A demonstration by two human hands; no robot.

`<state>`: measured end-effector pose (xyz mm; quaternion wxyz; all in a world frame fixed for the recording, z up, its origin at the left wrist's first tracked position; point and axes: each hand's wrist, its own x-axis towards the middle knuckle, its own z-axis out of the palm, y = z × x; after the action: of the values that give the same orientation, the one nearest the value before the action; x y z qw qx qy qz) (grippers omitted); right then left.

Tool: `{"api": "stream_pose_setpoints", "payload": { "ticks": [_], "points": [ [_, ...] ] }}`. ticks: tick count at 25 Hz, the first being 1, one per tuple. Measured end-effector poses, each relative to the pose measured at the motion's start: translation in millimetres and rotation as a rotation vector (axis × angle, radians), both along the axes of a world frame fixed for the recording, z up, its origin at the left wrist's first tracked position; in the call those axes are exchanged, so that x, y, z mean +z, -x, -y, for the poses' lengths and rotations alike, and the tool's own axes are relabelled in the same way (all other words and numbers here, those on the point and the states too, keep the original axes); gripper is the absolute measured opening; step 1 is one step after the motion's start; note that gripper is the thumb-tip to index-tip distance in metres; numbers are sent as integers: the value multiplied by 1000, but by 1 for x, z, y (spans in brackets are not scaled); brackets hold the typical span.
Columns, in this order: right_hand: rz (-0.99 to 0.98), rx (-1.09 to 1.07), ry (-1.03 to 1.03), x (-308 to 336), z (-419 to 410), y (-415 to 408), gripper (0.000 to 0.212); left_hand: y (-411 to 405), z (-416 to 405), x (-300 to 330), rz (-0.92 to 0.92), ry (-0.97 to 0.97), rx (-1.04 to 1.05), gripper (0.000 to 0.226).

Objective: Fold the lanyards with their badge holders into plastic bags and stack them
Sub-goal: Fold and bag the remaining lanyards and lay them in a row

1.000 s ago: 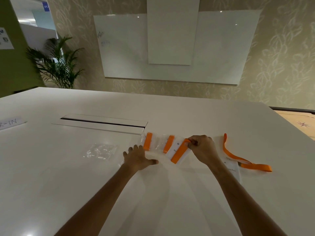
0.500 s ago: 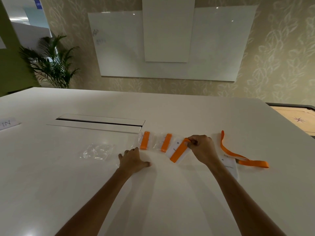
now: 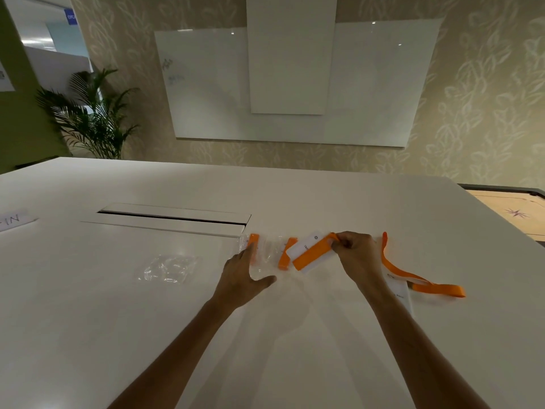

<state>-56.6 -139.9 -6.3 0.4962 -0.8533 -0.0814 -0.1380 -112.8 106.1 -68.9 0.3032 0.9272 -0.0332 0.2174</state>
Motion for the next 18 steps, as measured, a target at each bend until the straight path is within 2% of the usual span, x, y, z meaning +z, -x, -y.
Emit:
{"api": "stream_pose_setpoints", "payload": {
  "ticks": [4,7,9,12,15,18],
  "points": [
    [-76,-47,-291,16,1,8,20,3,9,6,90,-17,-1,101],
    [-82,-59,-399,26,0,14,21,3,15,8,149,-25,-11,101],
    [-86,-59,-423,30,-3,19,16,2,18,10,198,-59,-20,101],
    [-81,-68,-410,30,-10,24,19,1,22,12,266,-114,-29,96],
    [-107,-53,-392,26,-17,26,11,1,25,20,283,-134,-23,98],
    [-103,-40,-364,22,-20,26,17,-2,24,22,286,-166,-20,102]
  ]
}}
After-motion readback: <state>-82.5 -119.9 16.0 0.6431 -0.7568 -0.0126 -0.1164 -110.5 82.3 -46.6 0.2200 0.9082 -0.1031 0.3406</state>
